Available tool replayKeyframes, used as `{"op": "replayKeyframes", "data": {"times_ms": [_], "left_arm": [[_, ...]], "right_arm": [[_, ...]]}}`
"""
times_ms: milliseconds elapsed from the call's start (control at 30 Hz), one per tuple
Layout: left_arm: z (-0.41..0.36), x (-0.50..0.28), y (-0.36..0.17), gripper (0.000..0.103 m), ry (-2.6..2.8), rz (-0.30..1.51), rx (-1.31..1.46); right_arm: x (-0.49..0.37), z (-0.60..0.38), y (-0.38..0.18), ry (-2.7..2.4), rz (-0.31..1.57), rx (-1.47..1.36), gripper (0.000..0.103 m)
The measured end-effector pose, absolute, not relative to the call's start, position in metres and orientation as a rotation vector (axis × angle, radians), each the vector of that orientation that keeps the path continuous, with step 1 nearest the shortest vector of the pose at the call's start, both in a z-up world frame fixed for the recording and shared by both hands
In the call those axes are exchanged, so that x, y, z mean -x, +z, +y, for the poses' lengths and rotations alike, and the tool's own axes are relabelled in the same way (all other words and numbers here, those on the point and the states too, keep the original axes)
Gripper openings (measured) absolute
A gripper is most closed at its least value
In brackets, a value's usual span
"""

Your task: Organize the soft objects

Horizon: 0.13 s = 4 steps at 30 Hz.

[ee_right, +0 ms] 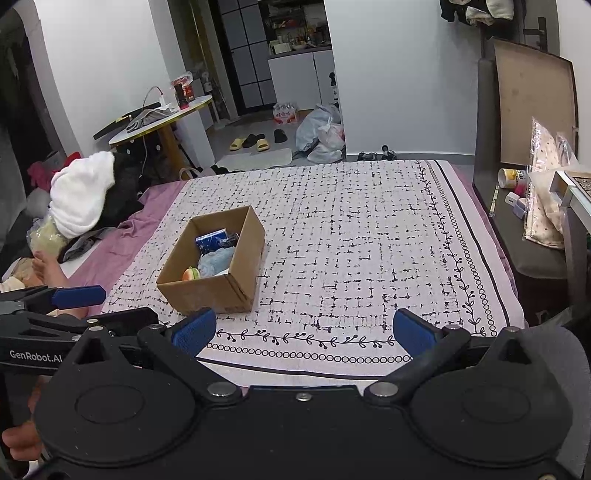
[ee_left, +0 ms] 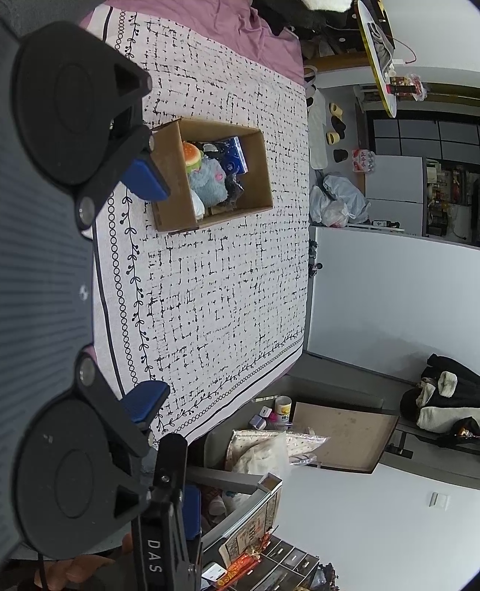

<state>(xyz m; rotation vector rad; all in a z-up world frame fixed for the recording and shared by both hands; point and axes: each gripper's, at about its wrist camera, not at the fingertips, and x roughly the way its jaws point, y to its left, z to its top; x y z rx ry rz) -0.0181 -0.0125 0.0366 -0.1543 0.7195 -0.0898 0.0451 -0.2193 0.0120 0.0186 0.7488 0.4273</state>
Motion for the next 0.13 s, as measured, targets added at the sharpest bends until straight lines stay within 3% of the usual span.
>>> {"op": "replayKeyframes", "data": {"times_ms": [133], "left_arm": [[-0.0095,0.0179,0.0352,0.103,-0.09,0.718,0.163]], "right_arm": [[-0.0452,-0.2156,0.0112,0.427,0.753,-0.01,0.103]]}}
